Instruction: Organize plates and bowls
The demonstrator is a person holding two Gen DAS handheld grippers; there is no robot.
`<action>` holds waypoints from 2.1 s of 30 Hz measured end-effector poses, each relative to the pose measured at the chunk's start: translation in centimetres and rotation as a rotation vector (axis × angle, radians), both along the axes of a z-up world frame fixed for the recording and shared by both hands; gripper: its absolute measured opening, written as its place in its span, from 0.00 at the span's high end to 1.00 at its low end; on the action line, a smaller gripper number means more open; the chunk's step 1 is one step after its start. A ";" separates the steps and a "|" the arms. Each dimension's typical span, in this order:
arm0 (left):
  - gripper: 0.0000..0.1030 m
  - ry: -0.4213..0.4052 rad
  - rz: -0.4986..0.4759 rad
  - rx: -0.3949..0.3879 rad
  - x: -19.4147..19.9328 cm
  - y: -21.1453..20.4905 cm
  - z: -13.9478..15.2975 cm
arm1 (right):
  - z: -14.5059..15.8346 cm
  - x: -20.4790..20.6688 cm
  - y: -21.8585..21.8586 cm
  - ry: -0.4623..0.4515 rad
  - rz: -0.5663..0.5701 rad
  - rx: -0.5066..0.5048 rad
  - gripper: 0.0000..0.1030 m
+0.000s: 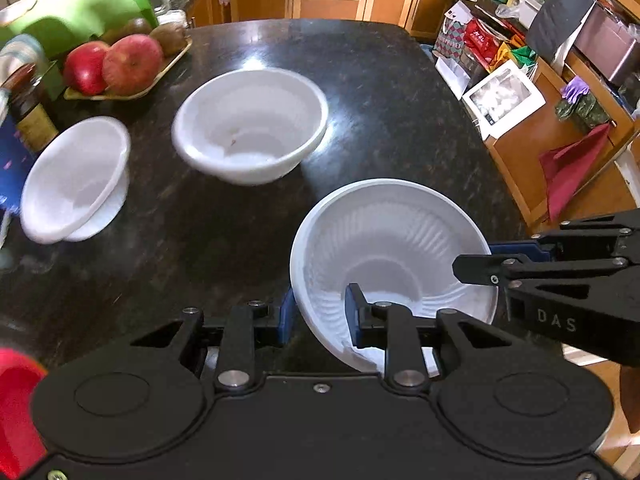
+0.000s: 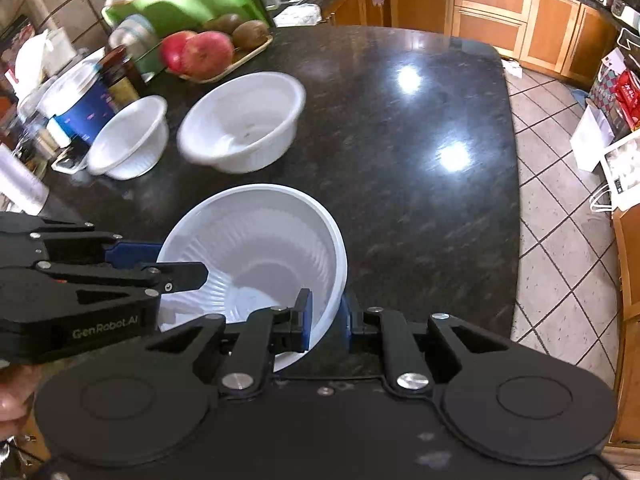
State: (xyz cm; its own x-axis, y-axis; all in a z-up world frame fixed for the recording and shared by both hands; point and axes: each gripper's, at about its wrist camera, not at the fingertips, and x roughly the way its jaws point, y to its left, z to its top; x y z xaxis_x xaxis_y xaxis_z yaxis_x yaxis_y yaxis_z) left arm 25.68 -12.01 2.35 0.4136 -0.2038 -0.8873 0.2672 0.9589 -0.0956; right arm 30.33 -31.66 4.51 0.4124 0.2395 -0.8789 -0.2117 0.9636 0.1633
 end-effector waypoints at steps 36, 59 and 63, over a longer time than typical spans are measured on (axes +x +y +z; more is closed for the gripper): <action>0.43 -0.057 0.006 -0.090 -2.7 8.6 0.6 | -0.3 -3.4 6.8 -0.051 -0.093 0.000 0.48; 0.17 -0.424 0.192 -0.021 -2.3 13.6 8.7 | 8.4 -4.2 4.6 -0.359 -0.192 0.039 0.13; 0.17 -0.418 0.177 -0.010 -1.5 13.9 9.2 | 8.4 -2.7 5.9 -0.312 -0.112 -0.059 0.13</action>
